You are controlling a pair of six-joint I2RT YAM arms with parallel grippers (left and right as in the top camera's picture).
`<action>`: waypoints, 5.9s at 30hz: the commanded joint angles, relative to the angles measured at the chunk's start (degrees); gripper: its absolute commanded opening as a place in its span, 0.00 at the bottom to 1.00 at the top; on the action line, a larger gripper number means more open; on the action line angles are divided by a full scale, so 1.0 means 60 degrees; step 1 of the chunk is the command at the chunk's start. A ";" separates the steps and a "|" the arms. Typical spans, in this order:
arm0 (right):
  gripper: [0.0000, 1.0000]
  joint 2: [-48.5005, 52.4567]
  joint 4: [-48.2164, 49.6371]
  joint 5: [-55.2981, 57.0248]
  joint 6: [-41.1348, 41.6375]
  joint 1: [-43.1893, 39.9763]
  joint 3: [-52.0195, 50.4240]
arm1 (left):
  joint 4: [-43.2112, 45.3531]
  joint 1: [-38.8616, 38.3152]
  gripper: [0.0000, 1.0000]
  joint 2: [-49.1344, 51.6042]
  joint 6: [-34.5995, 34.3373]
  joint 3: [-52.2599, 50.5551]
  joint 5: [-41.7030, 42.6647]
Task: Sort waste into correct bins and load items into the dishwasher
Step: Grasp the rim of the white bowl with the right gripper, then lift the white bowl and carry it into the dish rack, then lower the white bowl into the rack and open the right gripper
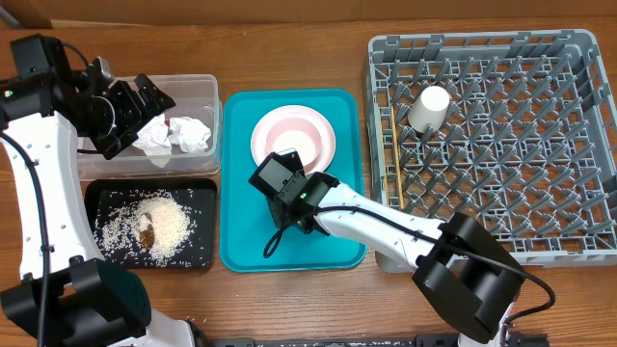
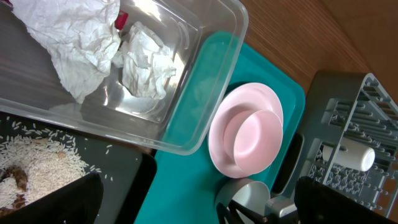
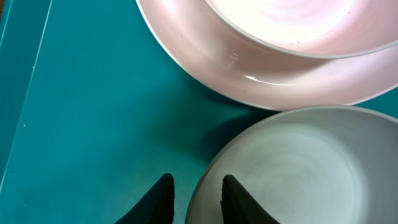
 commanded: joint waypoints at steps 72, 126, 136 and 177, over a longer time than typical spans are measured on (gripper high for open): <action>0.04 -0.4812 -0.2776 -1.2174 -0.4277 -0.9657 0.0127 | 0.0011 -0.0055 1.00 0.0051 -0.0127 0.0208 -0.0055; 0.41 -0.2226 -0.2455 -0.9508 -0.3745 -1.3621 0.0310 | 0.0011 -0.0055 1.00 0.0051 -0.0127 0.0208 -0.0055; 0.04 -0.3009 -0.4076 -0.6841 -0.3989 -1.1027 0.0714 | 0.0011 -0.0055 1.00 0.0051 -0.0127 0.0208 -0.0055; 0.04 -0.3005 -0.4022 -0.2820 -0.1745 -0.8491 -0.0018 | 0.0011 -0.0055 1.00 0.0051 -0.0127 0.0208 -0.0055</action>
